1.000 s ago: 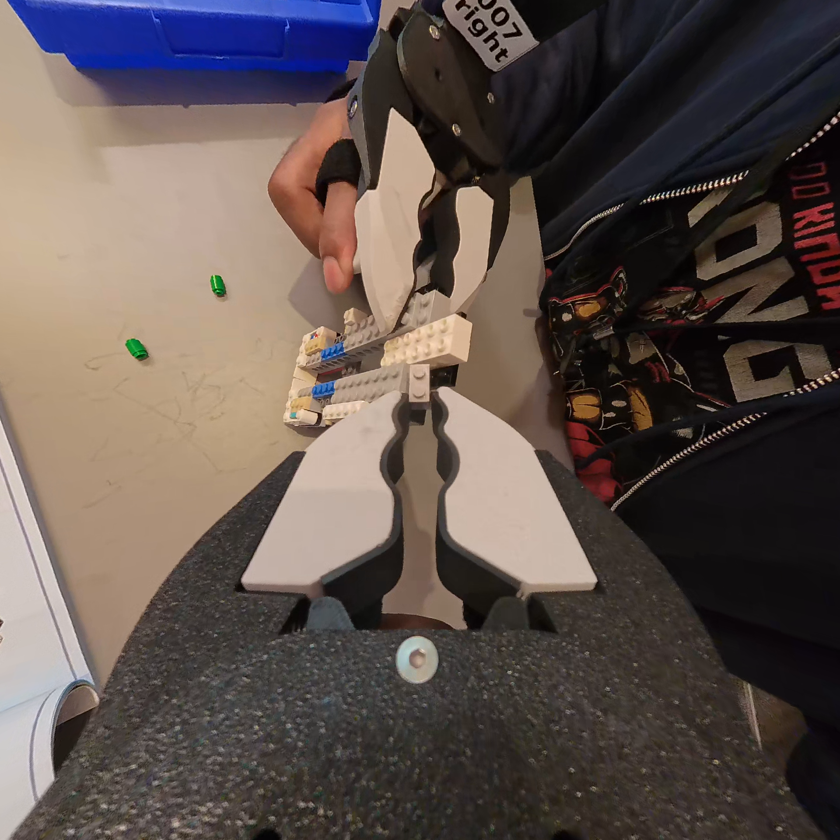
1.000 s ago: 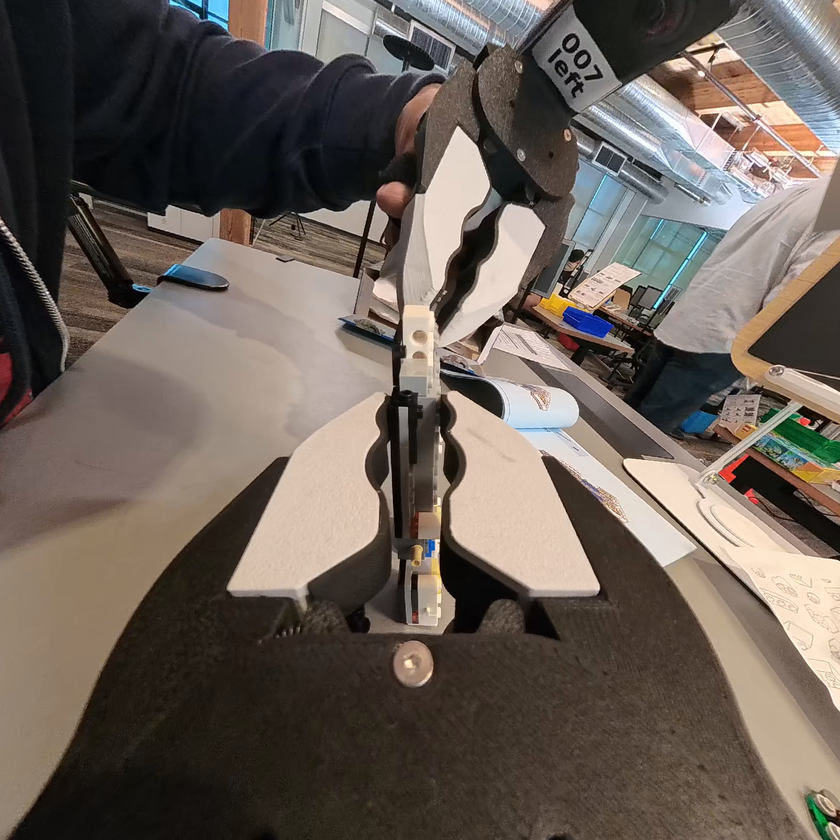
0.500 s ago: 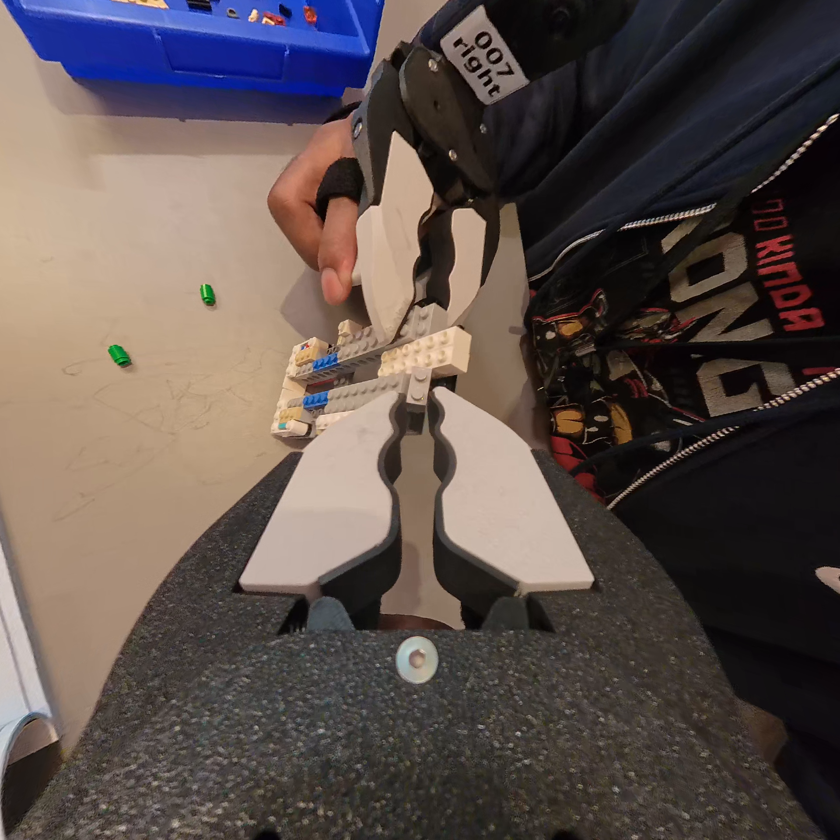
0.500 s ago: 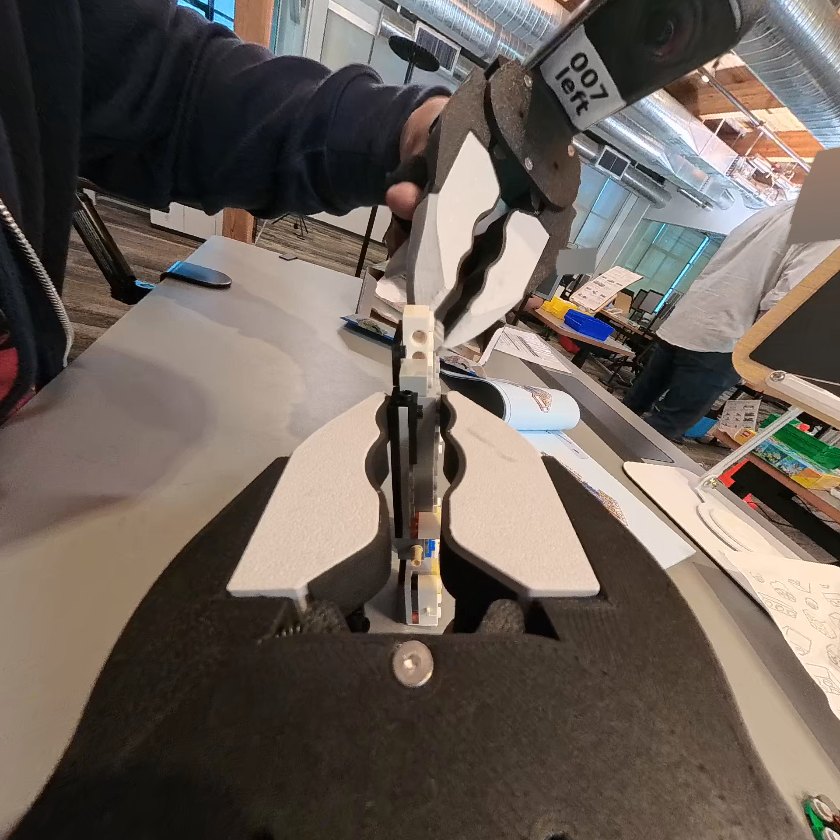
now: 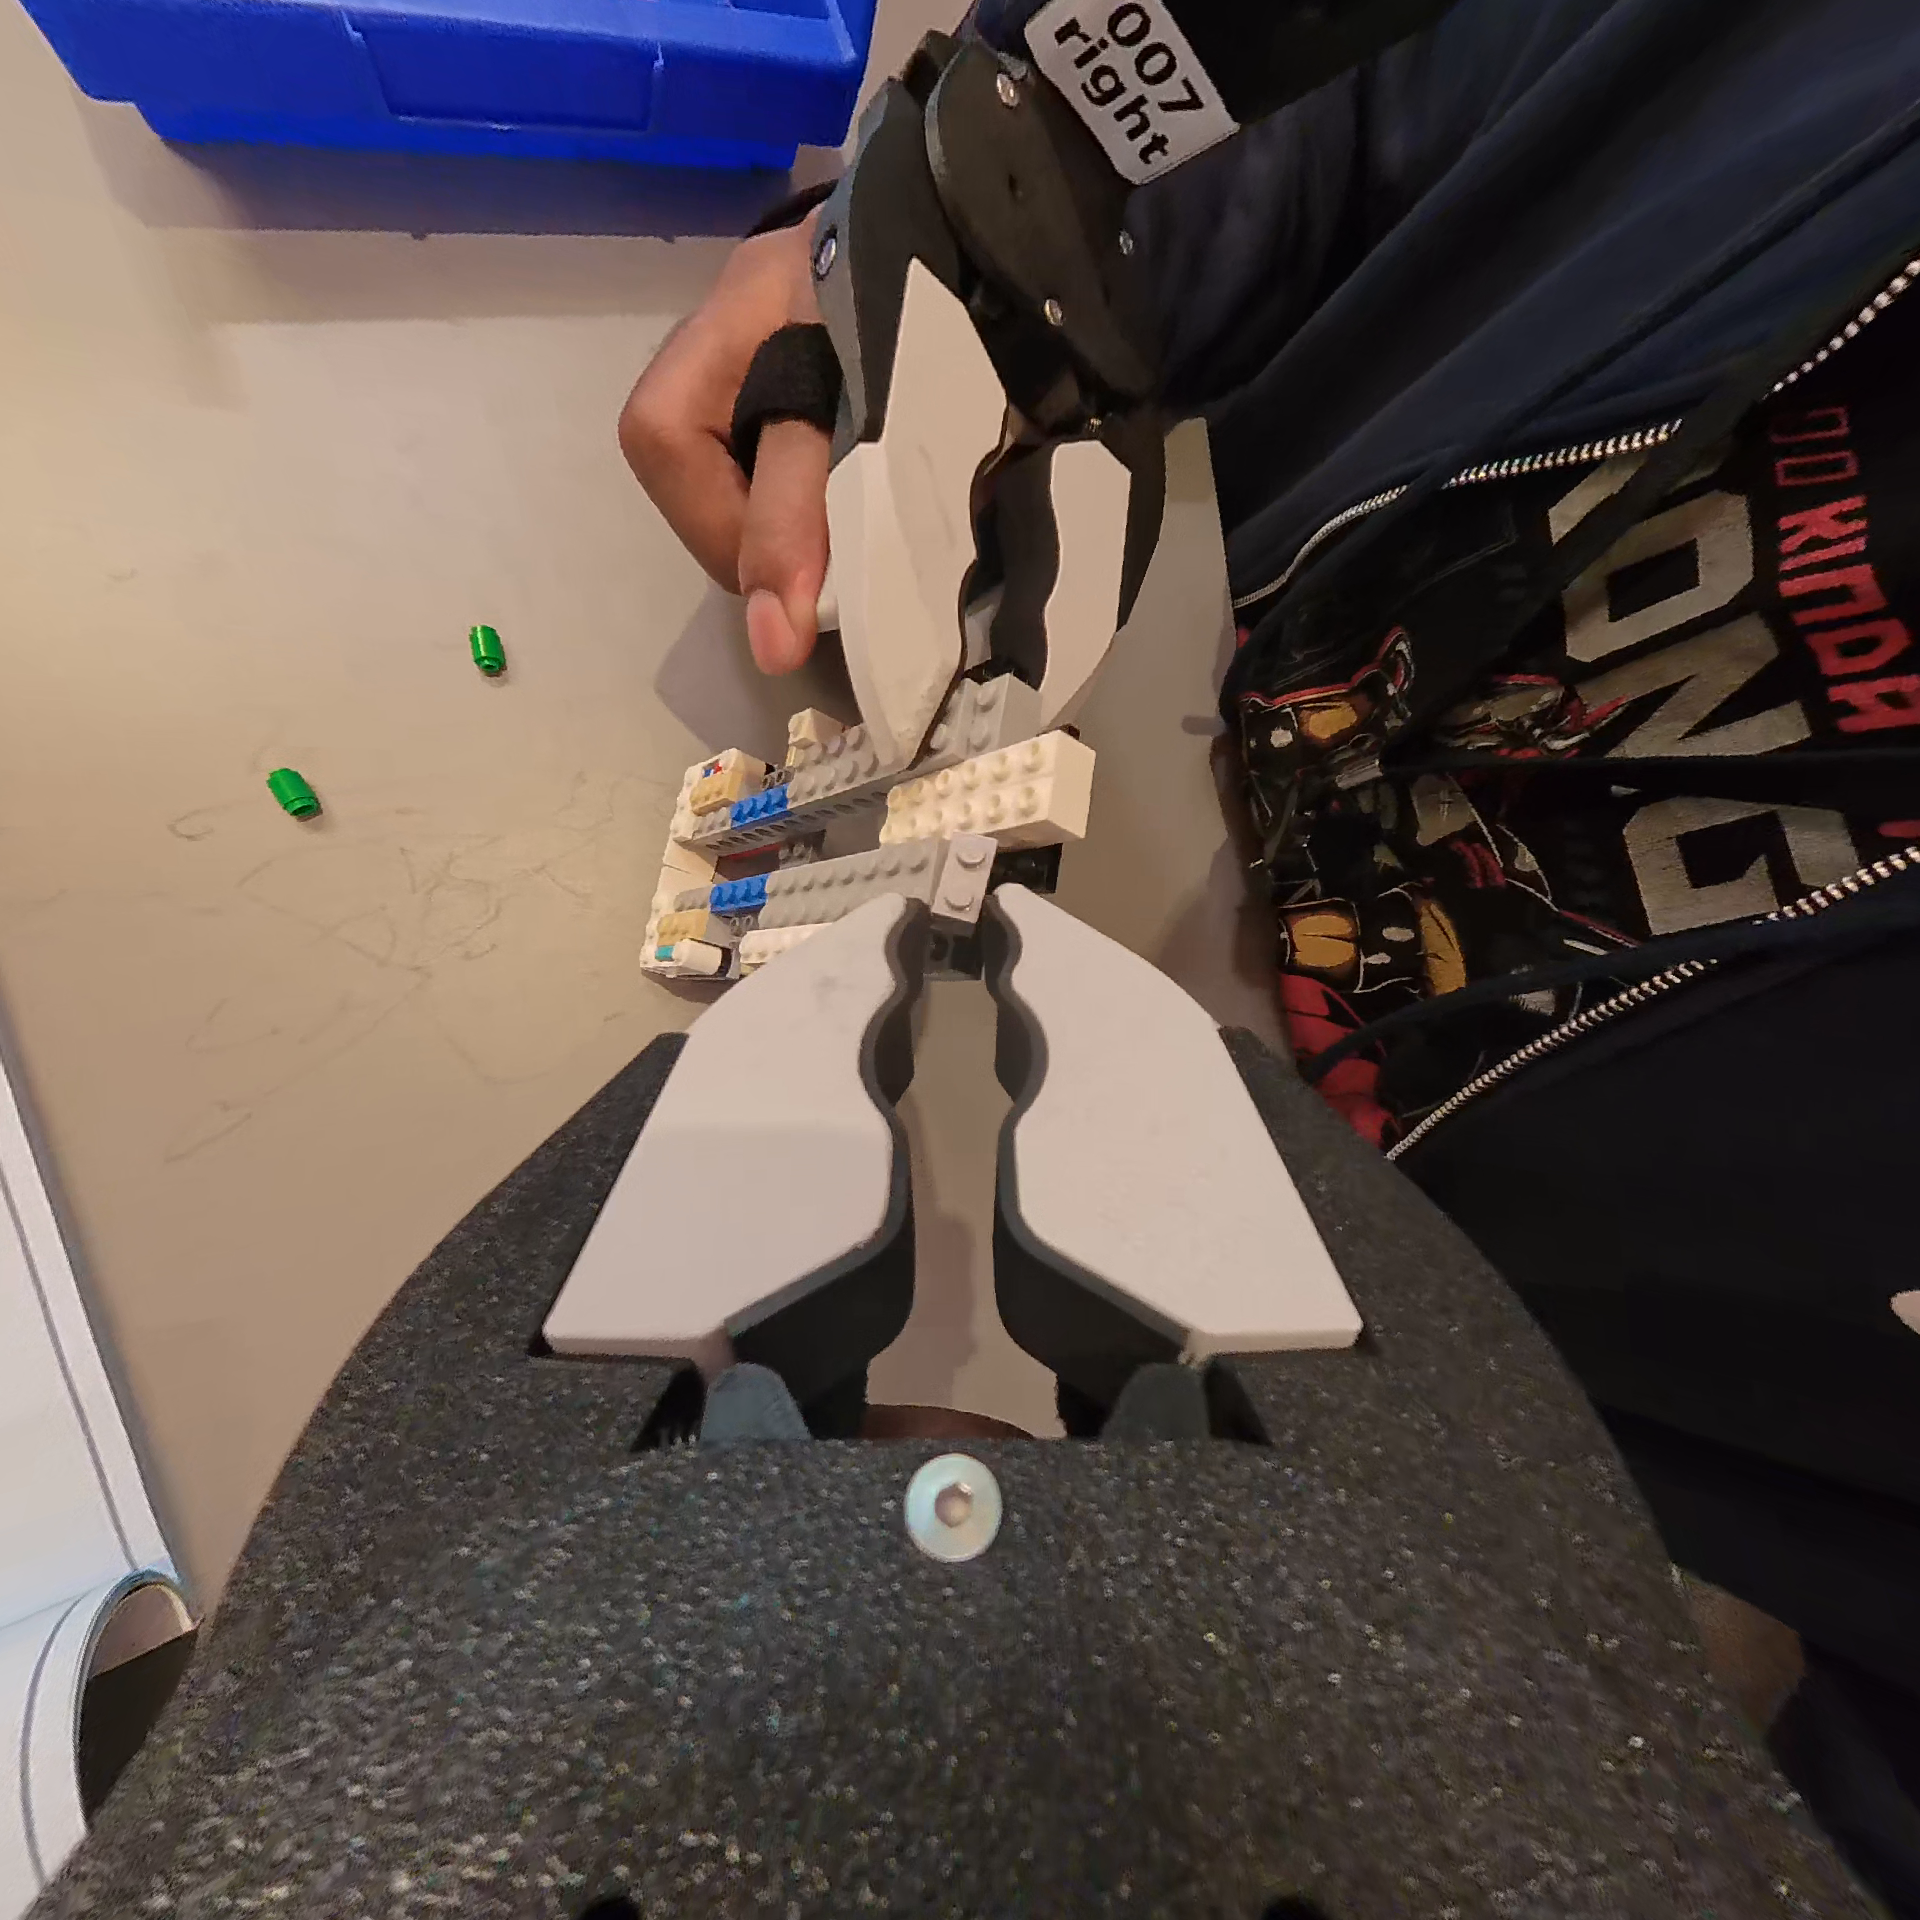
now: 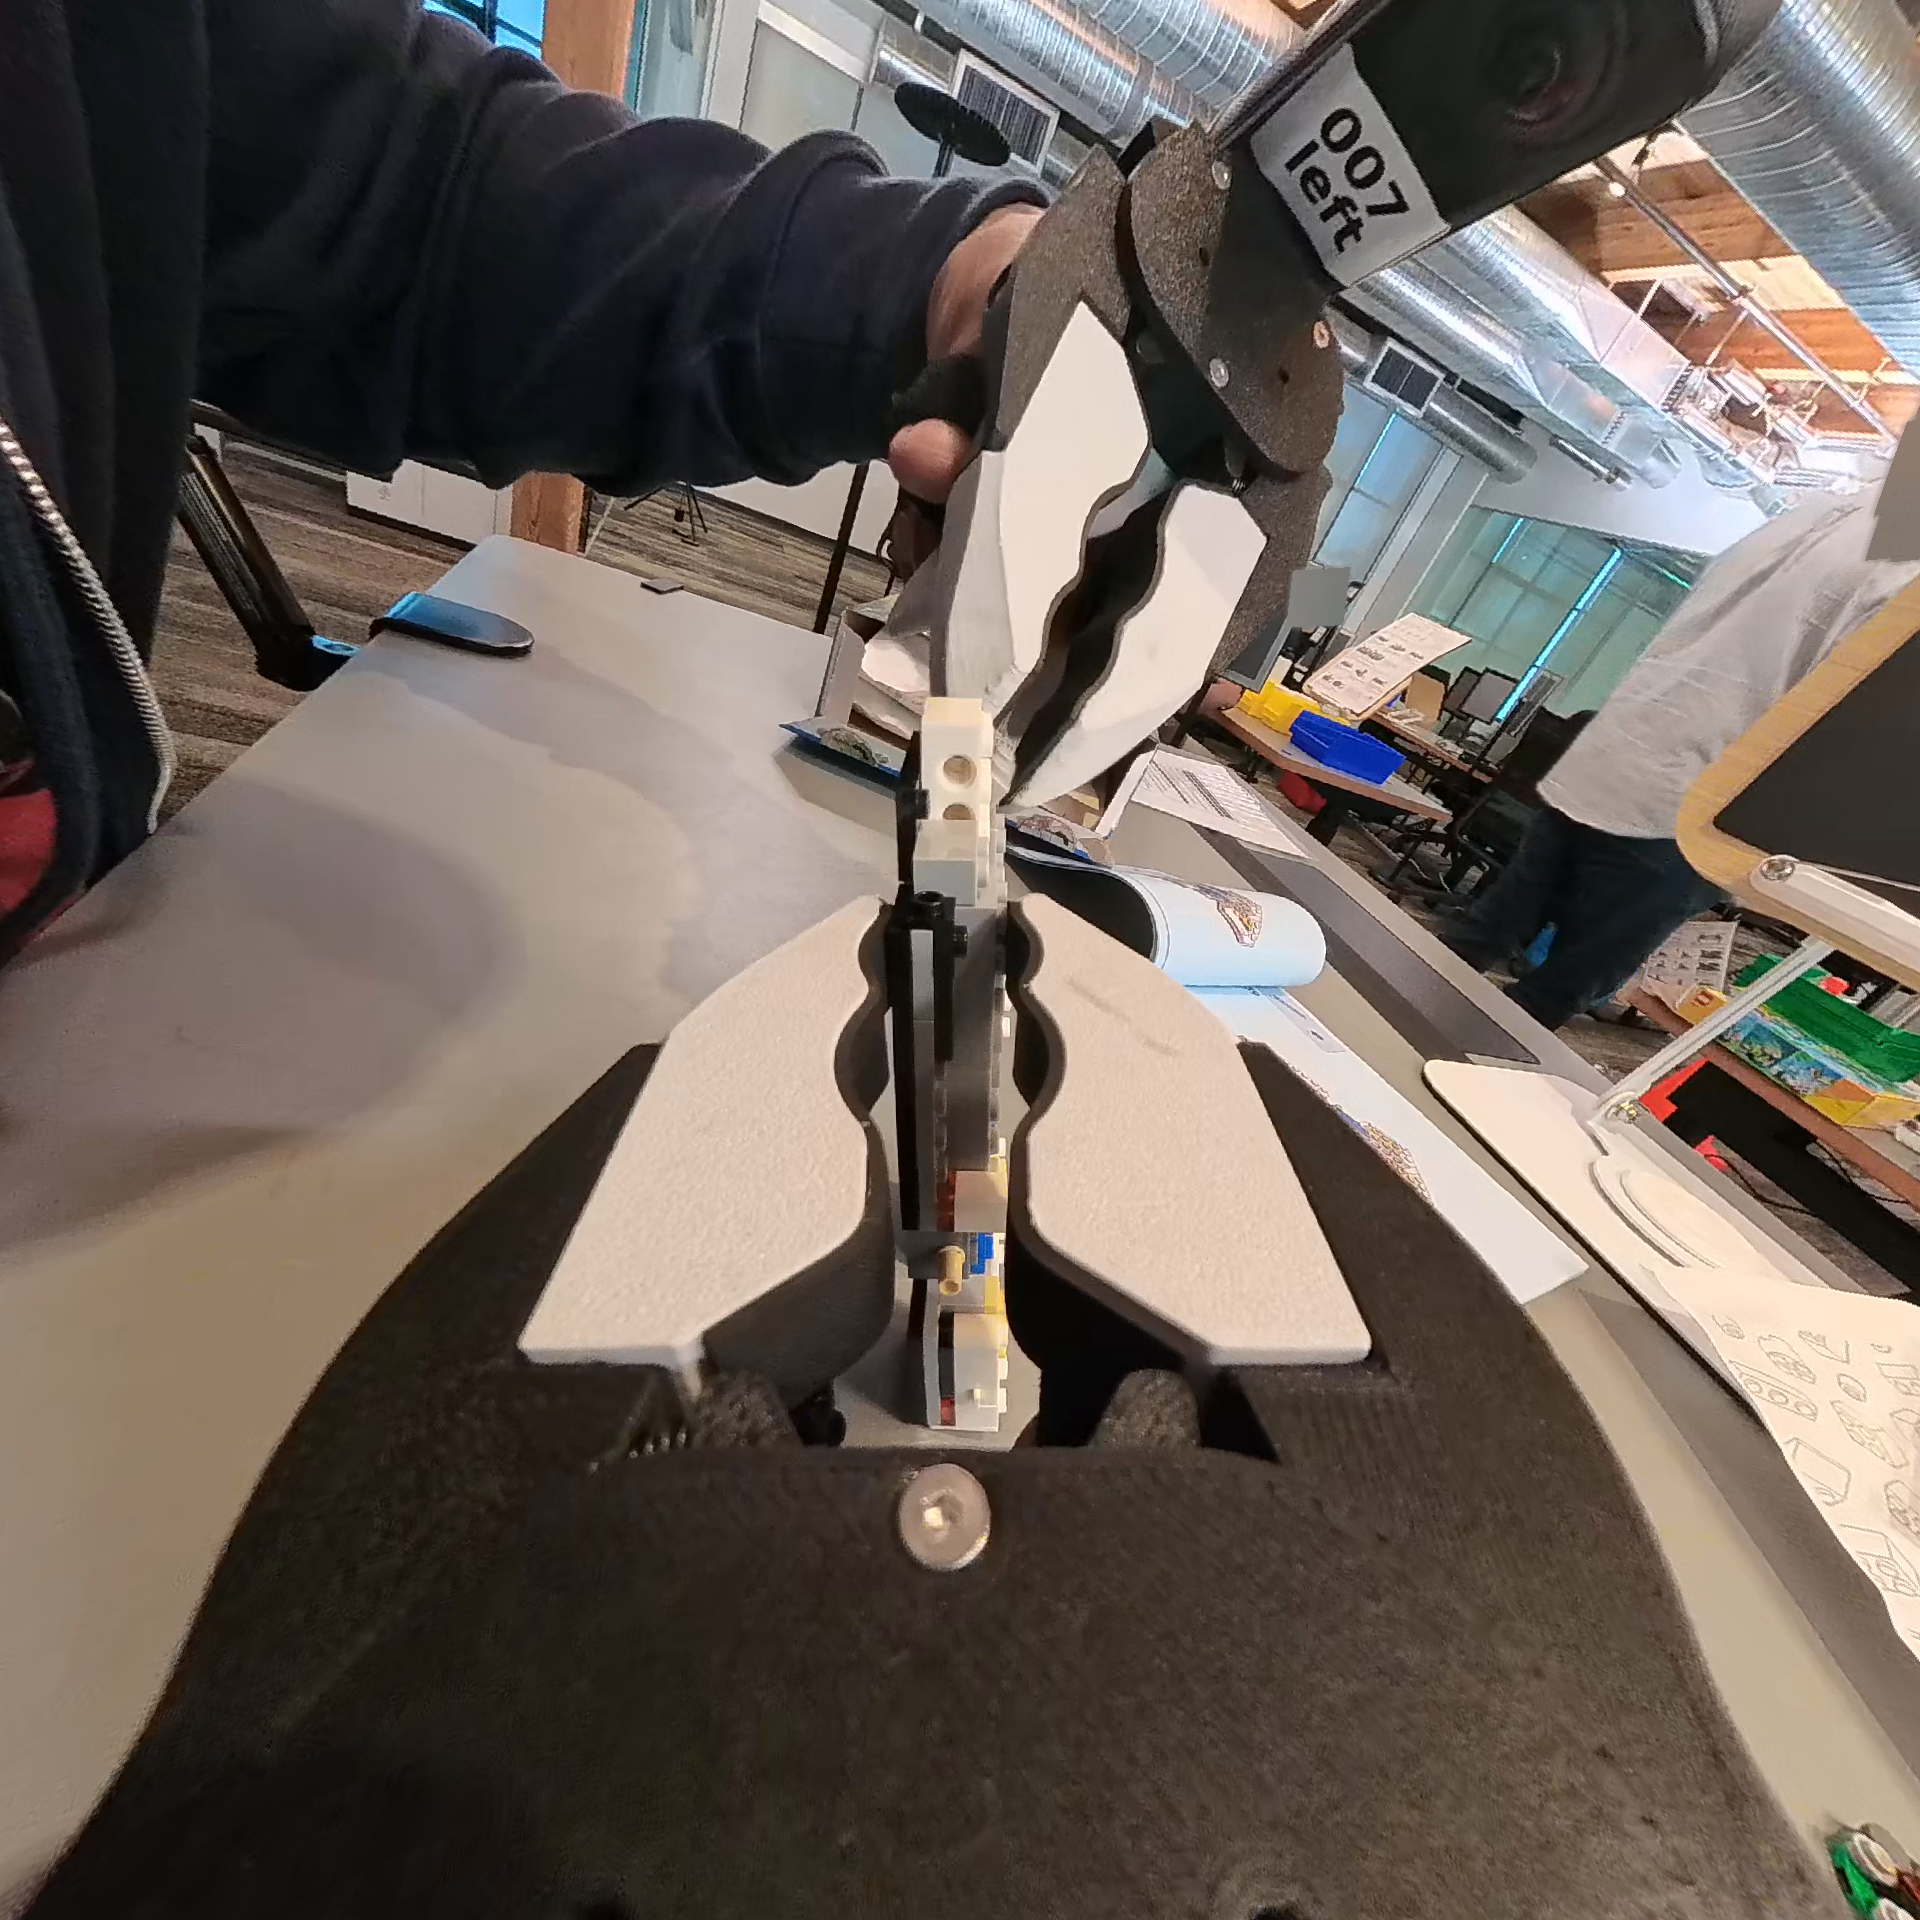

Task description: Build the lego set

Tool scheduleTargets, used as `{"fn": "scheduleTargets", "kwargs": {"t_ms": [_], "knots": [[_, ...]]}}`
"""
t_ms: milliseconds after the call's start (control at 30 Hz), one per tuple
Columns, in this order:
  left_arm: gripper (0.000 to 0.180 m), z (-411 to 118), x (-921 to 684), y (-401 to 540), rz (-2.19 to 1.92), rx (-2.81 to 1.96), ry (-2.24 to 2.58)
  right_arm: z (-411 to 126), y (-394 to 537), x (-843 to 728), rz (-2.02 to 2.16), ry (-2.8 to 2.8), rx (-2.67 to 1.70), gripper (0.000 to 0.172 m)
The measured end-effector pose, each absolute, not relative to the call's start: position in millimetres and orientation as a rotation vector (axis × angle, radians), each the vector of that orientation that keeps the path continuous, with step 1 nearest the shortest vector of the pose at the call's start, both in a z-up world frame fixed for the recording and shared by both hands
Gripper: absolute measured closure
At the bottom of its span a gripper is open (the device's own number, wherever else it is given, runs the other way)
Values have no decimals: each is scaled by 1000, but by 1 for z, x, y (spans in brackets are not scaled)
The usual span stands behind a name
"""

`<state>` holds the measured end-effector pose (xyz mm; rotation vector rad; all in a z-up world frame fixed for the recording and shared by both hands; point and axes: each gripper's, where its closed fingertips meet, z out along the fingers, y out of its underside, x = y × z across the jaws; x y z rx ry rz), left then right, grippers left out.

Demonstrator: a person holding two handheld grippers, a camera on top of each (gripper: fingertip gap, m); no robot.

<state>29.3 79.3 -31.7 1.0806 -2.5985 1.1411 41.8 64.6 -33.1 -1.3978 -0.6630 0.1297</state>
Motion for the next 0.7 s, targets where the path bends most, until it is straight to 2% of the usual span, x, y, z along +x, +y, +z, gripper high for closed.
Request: {"fn": "scheduleTargets", "kwargs": {"t_ms": [700], "knots": [[167, -31, 32, 77, 1247, 1127, -2479, -33, 64, 43, 133, -664, -1396, 152]]}}
